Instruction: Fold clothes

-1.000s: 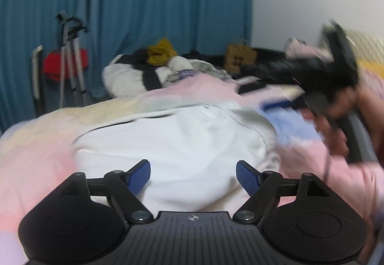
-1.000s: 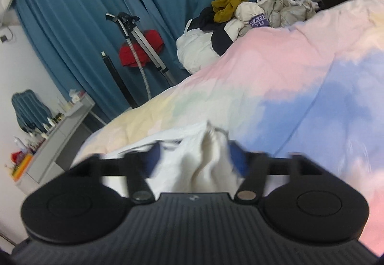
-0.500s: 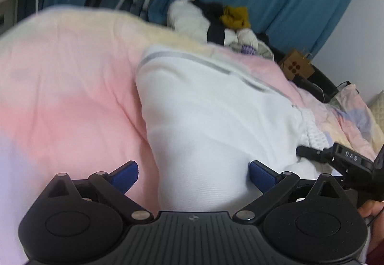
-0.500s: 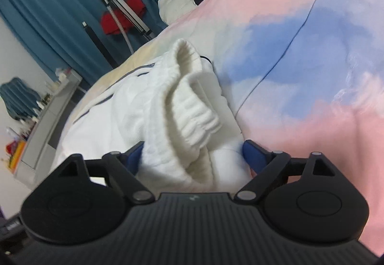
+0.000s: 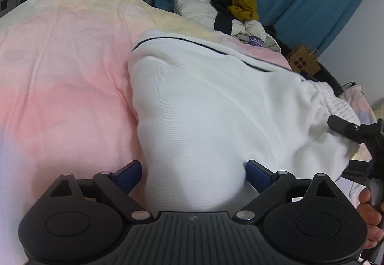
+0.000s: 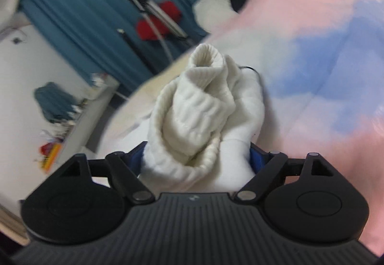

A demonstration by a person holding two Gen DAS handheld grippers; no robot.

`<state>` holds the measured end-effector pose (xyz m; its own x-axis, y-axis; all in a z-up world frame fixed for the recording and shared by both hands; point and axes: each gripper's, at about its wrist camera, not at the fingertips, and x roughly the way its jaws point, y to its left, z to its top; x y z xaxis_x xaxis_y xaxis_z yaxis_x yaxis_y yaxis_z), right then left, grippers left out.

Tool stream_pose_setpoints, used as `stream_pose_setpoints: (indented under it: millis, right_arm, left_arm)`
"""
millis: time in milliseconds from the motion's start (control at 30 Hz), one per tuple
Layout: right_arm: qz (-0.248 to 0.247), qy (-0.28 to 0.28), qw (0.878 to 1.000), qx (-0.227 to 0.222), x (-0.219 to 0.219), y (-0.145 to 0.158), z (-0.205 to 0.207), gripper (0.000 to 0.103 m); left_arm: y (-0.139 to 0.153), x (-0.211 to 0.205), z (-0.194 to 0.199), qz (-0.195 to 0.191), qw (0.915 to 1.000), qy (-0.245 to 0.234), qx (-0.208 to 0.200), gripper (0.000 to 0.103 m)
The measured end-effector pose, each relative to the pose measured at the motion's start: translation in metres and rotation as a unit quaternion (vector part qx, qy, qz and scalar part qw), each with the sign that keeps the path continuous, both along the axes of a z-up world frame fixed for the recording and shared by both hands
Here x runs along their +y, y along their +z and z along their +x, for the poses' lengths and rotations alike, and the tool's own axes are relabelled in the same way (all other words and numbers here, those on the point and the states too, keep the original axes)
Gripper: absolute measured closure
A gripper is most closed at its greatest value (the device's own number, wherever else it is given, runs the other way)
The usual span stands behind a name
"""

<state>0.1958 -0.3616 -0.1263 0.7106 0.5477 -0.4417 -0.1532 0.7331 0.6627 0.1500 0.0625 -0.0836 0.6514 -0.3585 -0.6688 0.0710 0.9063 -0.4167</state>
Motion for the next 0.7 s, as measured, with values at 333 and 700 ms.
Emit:
stream_pose_setpoints:
  millis: [333, 700]
  right_arm:
    - [-0.077, -0.042, 0.995, 0.043, 0.015, -0.012, 0.002, 0.048]
    - [-0.040, -0.076, 0.996, -0.034, -0.020, 0.079, -0.023, 0.059]
  left_arm:
    - [0.007, -0.007, -0.004, -0.016, 0.9997, -0.005, -0.016, 0.048]
    - [0.110, -0.050, -0.030, -0.036, 0.9955, -0.033, -0.081, 0.064]
